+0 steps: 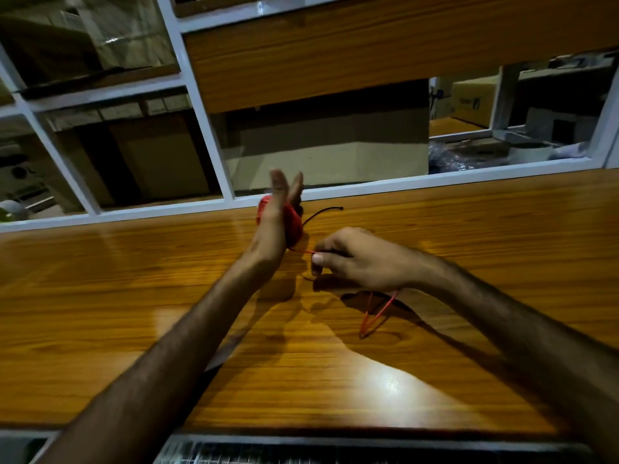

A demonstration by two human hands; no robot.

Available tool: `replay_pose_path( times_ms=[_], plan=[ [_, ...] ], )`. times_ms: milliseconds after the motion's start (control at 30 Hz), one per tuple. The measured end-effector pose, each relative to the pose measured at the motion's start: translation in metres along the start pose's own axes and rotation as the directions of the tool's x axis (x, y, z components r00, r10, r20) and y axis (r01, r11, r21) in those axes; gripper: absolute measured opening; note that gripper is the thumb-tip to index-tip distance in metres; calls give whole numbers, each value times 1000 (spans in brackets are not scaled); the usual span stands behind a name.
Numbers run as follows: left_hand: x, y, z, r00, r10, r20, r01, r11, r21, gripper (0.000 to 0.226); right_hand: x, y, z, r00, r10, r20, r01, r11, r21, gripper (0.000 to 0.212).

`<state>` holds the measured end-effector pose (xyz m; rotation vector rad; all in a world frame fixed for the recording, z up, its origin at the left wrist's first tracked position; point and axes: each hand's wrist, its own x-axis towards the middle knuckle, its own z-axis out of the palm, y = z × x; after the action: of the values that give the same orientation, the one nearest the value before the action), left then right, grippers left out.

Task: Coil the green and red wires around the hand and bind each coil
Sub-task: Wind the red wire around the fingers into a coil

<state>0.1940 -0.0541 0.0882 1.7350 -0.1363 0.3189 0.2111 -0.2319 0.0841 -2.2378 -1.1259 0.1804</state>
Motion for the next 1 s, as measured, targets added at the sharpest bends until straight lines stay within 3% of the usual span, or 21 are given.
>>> replay_pose_path(
  times_ms=[133, 267, 333, 433, 500, 567, 633, 667, 733, 800, 900, 933, 1000],
  plan=[
    [-1, 0, 3, 958, -120, 262, 19, 934, 357, 123, -2, 2, -8, 998, -5, -69, 4, 1000, -13, 19],
    [-8, 9, 3, 894, -231, 384, 44, 898, 438, 91, -5, 1, -23, 989, -43, -140, 55, 995, 80, 19],
    [-7, 6, -3, 844, -273, 461, 116, 933, 340, 86, -7, -1, -28, 983, -81, -162, 103, 986, 130, 15],
    [-7, 9, -11, 731, -353, 584, 301, 935, 188, 107, -5, 0, -30, 954, -155, -256, 196, 970, 146, 14],
    [-11, 15, -10, 600, -397, 695, 434, 891, 133, 119, -5, 2, -32, 932, -185, -312, 248, 953, 174, 13],
    [-19, 20, -6, 436, -287, 853, 551, 834, -1, 118, -5, 4, -34, 926, -192, -325, 273, 936, 223, 13],
    [-25, 18, -1, 309, -111, 945, 707, 691, -150, 113, -6, 5, -35, 925, -198, -324, 286, 924, 252, 14],
    [-23, 19, 0, 292, -57, 955, 752, 630, -192, 116, -7, 5, -35, 925, -194, -326, 289, 918, 273, 14],
    [-24, 17, -1, 244, -2, 970, 734, 654, -183, 124, -8, 6, -36, 923, -173, -344, 290, 901, 323, 13],
    [-27, 20, -2, 232, 84, 969, 703, 674, -226, 130, -7, 8, -36, 924, -124, -363, 267, 887, 376, 10],
    [-30, 25, -2, 246, 230, 942, 787, 520, -333, 139, -8, 11, -33, 923, -70, -379, 234, 884, 405, 8],
    [-29, 25, -3, 283, 231, 931, 763, 534, -365, 139, -9, 11, -32, 926, -66, -371, 233, 875, 426, 13],
    [-25, 30, -1, 421, 231, 877, 655, 591, -470, 137, -10, 12, -27, 942, -53, -332, 208, 867, 452, 22]
  ],
)
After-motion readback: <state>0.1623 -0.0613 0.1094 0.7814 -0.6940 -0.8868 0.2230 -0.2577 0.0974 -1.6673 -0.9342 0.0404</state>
